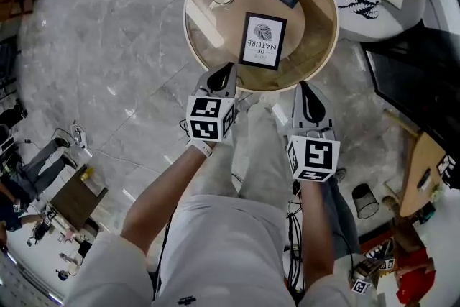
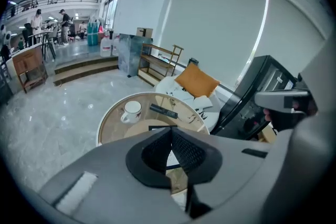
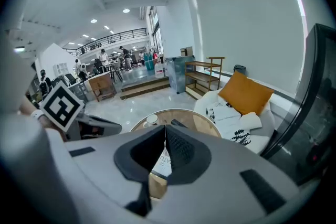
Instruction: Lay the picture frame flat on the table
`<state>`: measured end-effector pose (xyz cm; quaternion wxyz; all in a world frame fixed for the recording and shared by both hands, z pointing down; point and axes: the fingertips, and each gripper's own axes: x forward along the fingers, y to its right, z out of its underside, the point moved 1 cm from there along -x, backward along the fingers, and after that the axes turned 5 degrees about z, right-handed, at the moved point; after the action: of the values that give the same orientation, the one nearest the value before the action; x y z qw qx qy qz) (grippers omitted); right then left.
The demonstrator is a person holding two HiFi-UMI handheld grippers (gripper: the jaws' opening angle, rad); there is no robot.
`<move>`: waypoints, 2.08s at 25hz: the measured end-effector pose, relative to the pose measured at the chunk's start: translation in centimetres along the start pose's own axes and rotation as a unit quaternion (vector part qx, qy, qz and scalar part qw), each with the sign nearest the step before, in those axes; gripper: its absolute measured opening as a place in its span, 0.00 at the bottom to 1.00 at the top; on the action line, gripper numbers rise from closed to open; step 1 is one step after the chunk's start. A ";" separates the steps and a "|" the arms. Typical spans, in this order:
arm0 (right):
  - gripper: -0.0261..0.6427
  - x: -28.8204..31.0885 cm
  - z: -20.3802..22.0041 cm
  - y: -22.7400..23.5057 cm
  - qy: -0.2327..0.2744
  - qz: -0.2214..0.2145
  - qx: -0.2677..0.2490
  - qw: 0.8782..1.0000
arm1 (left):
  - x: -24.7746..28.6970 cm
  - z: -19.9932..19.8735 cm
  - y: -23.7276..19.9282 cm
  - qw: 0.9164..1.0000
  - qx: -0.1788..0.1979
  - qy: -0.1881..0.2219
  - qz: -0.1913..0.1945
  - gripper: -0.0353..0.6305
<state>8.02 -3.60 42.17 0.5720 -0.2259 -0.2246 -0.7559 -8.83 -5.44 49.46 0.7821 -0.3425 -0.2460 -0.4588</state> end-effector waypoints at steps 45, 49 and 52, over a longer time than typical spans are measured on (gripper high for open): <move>0.05 -20.7 -16.5 -2.1 0.157 0.039 -0.011 0.987 | -26.4 -17.3 13.3 0.969 0.135 0.192 0.083 0.06; 0.05 -21.0 -16.7 -1.8 0.164 0.040 -0.004 0.986 | -26.4 -17.3 14.1 0.969 0.136 0.181 0.100 0.06; 0.05 -21.1 -16.9 -1.6 0.166 0.041 -0.006 0.985 | -26.5 -17.6 14.6 0.968 0.139 0.182 0.103 0.06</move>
<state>10.21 2.79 15.92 0.6305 -0.1097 -0.1126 -0.7601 -6.77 0.76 15.02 0.8965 -0.1645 -0.1241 -0.3922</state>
